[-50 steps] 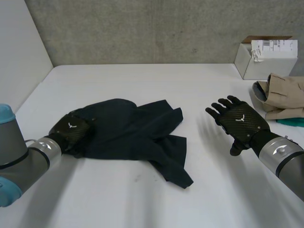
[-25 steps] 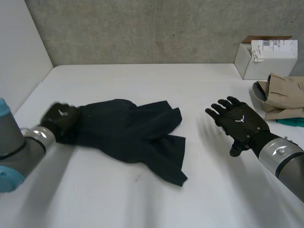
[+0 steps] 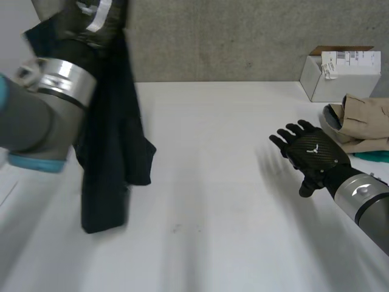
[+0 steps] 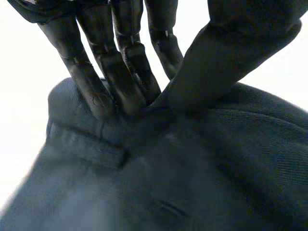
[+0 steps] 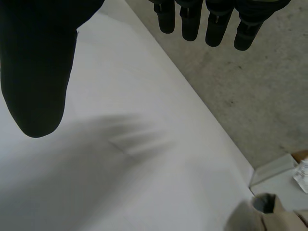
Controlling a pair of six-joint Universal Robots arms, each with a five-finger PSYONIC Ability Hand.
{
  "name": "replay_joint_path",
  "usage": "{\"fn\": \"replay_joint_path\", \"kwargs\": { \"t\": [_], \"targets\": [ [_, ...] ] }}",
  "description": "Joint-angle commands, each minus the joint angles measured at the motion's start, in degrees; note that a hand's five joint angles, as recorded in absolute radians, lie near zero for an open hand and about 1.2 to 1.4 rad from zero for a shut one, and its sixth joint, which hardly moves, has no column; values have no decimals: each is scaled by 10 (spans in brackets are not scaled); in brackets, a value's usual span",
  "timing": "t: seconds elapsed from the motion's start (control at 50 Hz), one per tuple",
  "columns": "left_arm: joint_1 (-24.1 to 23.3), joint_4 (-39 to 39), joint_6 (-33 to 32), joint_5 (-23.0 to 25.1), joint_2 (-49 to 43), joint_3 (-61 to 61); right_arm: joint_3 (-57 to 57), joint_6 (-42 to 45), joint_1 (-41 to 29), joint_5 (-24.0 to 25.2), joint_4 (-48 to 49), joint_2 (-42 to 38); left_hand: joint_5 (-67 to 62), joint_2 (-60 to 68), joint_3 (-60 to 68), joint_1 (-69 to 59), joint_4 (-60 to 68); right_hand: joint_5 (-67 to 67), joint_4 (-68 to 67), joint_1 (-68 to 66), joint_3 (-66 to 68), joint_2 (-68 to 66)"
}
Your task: Fold the laundry.
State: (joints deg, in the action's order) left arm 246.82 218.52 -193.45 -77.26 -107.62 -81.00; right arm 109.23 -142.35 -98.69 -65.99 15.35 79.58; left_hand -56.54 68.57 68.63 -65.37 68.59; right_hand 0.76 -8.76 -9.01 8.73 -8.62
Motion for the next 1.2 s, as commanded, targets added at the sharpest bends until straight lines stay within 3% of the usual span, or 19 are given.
{"fn": "replay_joint_path", "kwargs": {
  "t": [0.02, 0.12, 0.18, 0.22, 0.3, 0.36, 0.5, 0.62, 0.72, 0.8, 0.84, 0.94, 1.06, 1.2],
  "targets": [
    [-131, -21, 31, 104, -95, -17, -9, -4, 19, -30, 5, 3, -135, 114, 114, -146, 114, -8, -12, -10, 13, -14],
    [-176, -52, 32, 162, -125, -40, -16, -7, 30, -39, 13, 2, -135, 114, 114, -146, 114, -8, -12, -10, 13, -14],
    [-196, -64, 37, 171, -129, -44, -19, -12, 37, -47, 18, 1, -39, 19, 18, -51, 19, -8, -12, -10, 13, -14],
    [-215, -70, 47, 171, -129, -46, -24, -12, 41, -49, 19, 1, 116, -137, -137, 105, -137, -8, -12, -10, 13, -14],
    [-222, -73, 70, 171, -105, -60, -32, -13, 50, -50, 18, 1, 290, -311, -311, 279, -311, -8, -12, -10, 13, -14],
    [-216, -74, 76, 170, -71, -71, -45, -13, 54, -52, 17, 2, 348, -368, -369, 336, -368, -8, -12, -10, 13, -14],
    [-125, -88, 77, 143, 23, -119, -100, -12, 49, -56, -12, 2, 382, -402, -403, 370, -402, -8, -12, -10, 13, -14],
    [-54, -151, 71, 51, 63, -123, -215, -75, -2, -58, -172, -12, 378, -399, -399, 367, -399, -8, -12, -10, 13, -14],
    [-6, -247, 46, -29, 59, -115, -353, -202, -37, -26, -298, -113, 385, -405, -406, 373, -405, -8, -12, -10, 13, -14],
    [6, -288, -13, -53, 38, -108, -435, -232, -45, 16, -343, -187, 407, -427, -428, 395, -427, -8, -12, -10, 13, -14],
    [10, -297, -41, -54, 22, -105, -467, -238, -52, 21, -347, -222, 417, -437, -438, 405, -437, -8, -12, -10, 13, -14],
    [74, -327, -109, -53, -42, -90, -563, -284, -75, 17, -349, -320, 432, -452, -453, 420, -453, -8, -12, -10, 13, -14],
    [84, -364, -116, -43, -118, -41, -633, -308, -86, 16, -351, -404, 434, -454, -455, 422, -454, -8, -12, -10, 13, -14],
    [93, -426, -115, 1, -196, 48, -698, -311, -97, 10, -369, -476, 449, -469, -470, 437, -469, 6, -27, -24, 27, -28]
  ]
}}
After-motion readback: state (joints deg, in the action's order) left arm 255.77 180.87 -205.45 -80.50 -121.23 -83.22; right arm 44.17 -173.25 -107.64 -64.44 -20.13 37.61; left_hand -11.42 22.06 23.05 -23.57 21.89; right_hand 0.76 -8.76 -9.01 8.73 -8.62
